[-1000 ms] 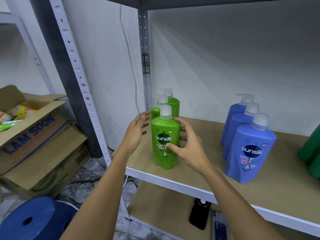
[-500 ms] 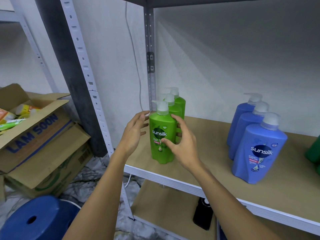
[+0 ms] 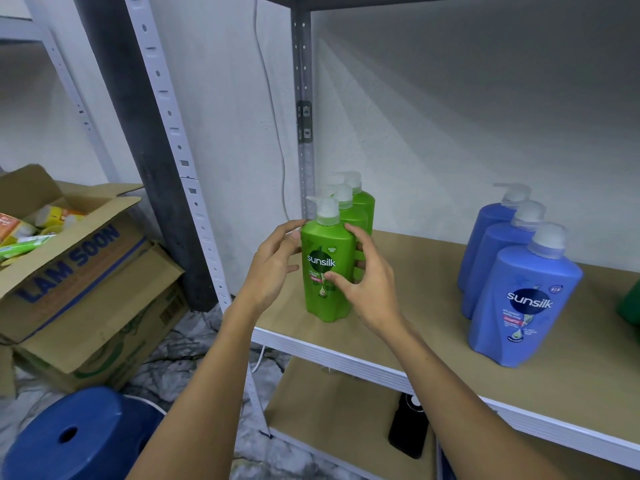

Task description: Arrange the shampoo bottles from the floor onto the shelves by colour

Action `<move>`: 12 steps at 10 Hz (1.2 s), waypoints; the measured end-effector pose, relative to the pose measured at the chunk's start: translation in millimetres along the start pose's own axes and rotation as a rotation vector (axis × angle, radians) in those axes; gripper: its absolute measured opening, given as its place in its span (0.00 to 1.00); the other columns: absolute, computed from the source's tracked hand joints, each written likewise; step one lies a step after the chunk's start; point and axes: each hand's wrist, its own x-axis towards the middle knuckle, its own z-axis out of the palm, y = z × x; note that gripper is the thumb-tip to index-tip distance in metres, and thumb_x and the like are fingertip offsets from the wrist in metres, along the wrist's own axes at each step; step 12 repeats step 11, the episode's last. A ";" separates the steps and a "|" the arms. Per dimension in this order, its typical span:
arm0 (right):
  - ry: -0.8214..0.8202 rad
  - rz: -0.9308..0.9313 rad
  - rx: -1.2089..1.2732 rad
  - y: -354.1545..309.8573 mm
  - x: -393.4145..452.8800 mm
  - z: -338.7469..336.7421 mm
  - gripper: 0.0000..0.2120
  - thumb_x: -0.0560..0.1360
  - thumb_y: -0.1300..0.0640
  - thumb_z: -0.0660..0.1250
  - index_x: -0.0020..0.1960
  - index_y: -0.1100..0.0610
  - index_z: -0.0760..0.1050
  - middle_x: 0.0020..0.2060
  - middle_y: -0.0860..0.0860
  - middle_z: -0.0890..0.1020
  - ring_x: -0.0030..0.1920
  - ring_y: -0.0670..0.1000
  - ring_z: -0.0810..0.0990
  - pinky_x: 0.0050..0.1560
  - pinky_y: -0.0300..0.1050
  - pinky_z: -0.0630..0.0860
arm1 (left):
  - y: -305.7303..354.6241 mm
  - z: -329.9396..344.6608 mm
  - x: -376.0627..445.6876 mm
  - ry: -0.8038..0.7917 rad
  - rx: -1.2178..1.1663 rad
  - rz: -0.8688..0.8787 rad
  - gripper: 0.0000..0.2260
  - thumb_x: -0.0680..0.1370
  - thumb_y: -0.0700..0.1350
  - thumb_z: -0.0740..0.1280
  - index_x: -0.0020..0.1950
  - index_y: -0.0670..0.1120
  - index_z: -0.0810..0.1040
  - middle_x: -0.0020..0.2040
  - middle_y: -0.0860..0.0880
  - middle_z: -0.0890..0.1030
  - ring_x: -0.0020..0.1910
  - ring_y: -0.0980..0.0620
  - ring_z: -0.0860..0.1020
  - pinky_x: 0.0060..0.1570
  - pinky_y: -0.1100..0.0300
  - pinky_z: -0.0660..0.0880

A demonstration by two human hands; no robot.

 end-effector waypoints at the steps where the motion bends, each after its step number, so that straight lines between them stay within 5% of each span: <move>1: -0.011 -0.005 -0.003 1.0 0.1 -1.1 0.42 0.67 0.56 0.81 0.73 0.38 0.65 0.67 0.46 0.76 0.64 0.49 0.77 0.64 0.55 0.77 | -1.6 1.2 -0.4 -0.008 0.005 0.013 0.12 0.84 0.47 0.60 0.64 0.59 0.77 0.59 0.52 0.82 0.60 0.54 0.80 0.54 0.56 0.76; 3: -0.030 -0.024 0.002 2.1 -1.4 -4.8 0.39 0.70 0.56 0.79 0.75 0.37 0.65 0.65 0.46 0.77 0.62 0.49 0.79 0.63 0.54 0.78 | -7.1 2.9 -1.2 -0.007 0.049 0.062 0.15 0.83 0.45 0.63 0.67 0.60 0.76 0.63 0.51 0.80 0.61 0.57 0.79 0.60 0.53 0.77; 5: -0.021 -0.055 -0.002 -6.2 -8.3 -17.2 0.32 0.75 0.56 0.74 0.76 0.44 0.68 0.63 0.48 0.78 0.60 0.43 0.78 0.62 0.44 0.78 | -5.7 8.8 -7.7 0.054 0.199 0.127 0.16 0.82 0.44 0.65 0.69 0.57 0.75 0.61 0.54 0.81 0.60 0.59 0.78 0.54 0.71 0.74; 7: -0.006 0.001 0.026 -20.4 -23.0 -42.2 0.27 0.76 0.55 0.73 0.73 0.44 0.71 0.60 0.48 0.79 0.56 0.45 0.82 0.51 0.27 0.75 | 4.6 20.9 -25.0 0.151 0.361 0.219 0.13 0.81 0.48 0.63 0.65 0.61 0.75 0.65 0.56 0.72 0.66 0.54 0.73 0.67 0.49 0.72; 8: 0.005 0.010 0.057 -36.1 -36.8 -65.1 0.21 0.77 0.57 0.72 0.69 0.50 0.75 0.57 0.50 0.82 0.54 0.44 0.82 0.49 0.26 0.74 | 23.6 29.1 -39.8 0.181 0.361 0.234 0.13 0.82 0.46 0.63 0.65 0.57 0.76 0.65 0.55 0.72 0.65 0.53 0.74 0.67 0.49 0.72; 10: 0.089 0.014 0.094 -91.2 -88.3 -153.4 0.09 0.79 0.61 0.70 0.57 0.49 0.80 0.49 0.45 0.85 0.52 0.43 0.83 0.54 0.35 0.75 | 50.2 51.0 -106.3 0.171 0.227 0.229 0.12 0.80 0.44 0.65 0.61 0.56 0.79 0.57 0.52 0.80 0.55 0.58 0.79 0.51 0.64 0.76; 11: 0.218 -0.032 0.199 -133.9 -134.2 -202.7 0.06 0.78 0.58 0.69 0.54 0.50 0.82 0.49 0.51 0.86 0.56 0.56 0.83 0.59 0.53 0.79 | 21.3 78.4 -166.8 0.150 0.051 0.117 0.13 0.80 0.39 0.66 0.53 0.57 0.81 0.51 0.57 0.83 0.50 0.60 0.80 0.50 0.65 0.75; 12: 0.218 -0.032 0.199 -133.9 -134.2 -202.7 0.06 0.78 0.58 0.69 0.54 0.50 0.82 0.49 0.51 0.86 0.56 0.56 0.83 0.59 0.53 0.79 | 21.3 78.4 -166.8 0.150 0.051 0.117 0.13 0.80 0.39 0.66 0.53 0.57 0.81 0.51 0.57 0.83 0.50 0.60 0.80 0.50 0.65 0.75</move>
